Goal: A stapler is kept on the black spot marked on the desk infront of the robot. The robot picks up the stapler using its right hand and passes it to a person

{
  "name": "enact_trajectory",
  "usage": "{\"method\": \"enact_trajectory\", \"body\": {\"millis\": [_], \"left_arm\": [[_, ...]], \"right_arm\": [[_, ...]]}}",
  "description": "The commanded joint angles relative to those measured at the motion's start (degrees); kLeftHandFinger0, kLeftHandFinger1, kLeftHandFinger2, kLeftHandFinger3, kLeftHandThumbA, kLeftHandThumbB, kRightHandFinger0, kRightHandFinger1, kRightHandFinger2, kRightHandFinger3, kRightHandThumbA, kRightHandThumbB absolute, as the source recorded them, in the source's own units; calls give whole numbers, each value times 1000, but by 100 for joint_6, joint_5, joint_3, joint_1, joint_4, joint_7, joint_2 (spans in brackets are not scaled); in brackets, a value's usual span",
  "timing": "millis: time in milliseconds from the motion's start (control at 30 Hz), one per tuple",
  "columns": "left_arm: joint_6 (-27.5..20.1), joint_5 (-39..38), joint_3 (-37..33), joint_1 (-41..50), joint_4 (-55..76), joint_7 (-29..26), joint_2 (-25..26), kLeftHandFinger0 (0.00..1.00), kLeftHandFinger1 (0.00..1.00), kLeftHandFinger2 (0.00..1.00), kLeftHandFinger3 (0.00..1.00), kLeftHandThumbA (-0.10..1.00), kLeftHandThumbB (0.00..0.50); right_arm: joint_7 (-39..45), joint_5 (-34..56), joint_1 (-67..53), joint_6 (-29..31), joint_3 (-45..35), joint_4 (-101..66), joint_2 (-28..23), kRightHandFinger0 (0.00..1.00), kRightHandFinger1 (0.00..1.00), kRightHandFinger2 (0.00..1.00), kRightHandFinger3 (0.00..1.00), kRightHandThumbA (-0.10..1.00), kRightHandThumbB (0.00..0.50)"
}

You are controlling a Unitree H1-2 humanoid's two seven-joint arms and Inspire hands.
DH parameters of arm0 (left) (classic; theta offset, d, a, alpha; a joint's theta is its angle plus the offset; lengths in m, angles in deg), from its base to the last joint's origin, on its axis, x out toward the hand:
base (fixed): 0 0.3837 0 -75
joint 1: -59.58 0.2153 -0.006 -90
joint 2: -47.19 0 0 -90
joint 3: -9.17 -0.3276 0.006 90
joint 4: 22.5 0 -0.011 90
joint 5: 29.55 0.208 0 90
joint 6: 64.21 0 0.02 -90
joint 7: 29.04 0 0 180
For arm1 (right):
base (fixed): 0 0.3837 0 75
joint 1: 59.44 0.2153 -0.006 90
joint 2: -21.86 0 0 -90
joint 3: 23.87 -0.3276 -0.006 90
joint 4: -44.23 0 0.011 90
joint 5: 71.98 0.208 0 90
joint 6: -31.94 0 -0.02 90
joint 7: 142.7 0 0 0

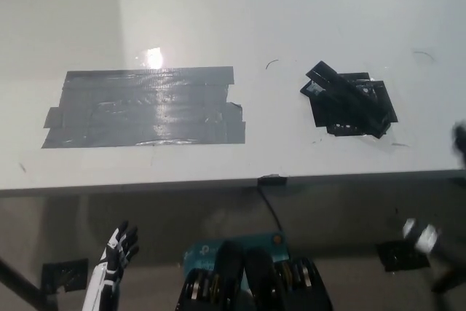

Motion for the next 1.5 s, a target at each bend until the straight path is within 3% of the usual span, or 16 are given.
{"method": "enact_trajectory", "body": {"millis": [0,167,467,533,633,767,1033,1467], "left_arm": [[-235,12,-2,-3,43,46,57,1000,1000,1000,1000,1000,500],[-129,19,-8,2,90,52,66,1000,1000,1000,1000,1000,500],[-153,75,-13,-10,52,29,72,1000,1000,1000,1000,1000,500],[-156,122,-30,-7,56,21,70,1000,1000,1000,1000,1000,500],[-180,117,-37,-15,33,26,60,1000,1000,1000,1000,1000,500],[-171,161,-43,-8,42,11,48,1000,1000,1000,1000,1000,500],[9,149,-49,-6,164,51,55,1000,1000,1000,1000,1000,500],[-75,163,-58,22,184,83,112,1000,1000,1000,1000,1000,492]], "right_arm": [[134,108,851,-792,-144,4,-246,1000,1000,1000,1000,994,230],[226,-70,1968,-1450,-42,912,-443,1000,1000,1000,1000,986,161],[472,-331,3832,-1919,400,2933,-606,1000,1000,1000,1000,1000,195],[502,-531,4178,-2016,619,3408,-634,1000,1000,1000,1000,1000,180],[506,-712,4506,-2169,891,3891,-617,1000,1000,1000,1000,1000,206],[515,-750,4959,-2188,1142,4844,-486,1000,1000,1000,1000,1000,274],[432,-876,5508,-1839,1419,6390,-309,1000,1000,1000,1000,1000,292],[385,-1155,5502,-1685,1732,6940,-351,1000,1000,1000,1000,1000,287]]}}
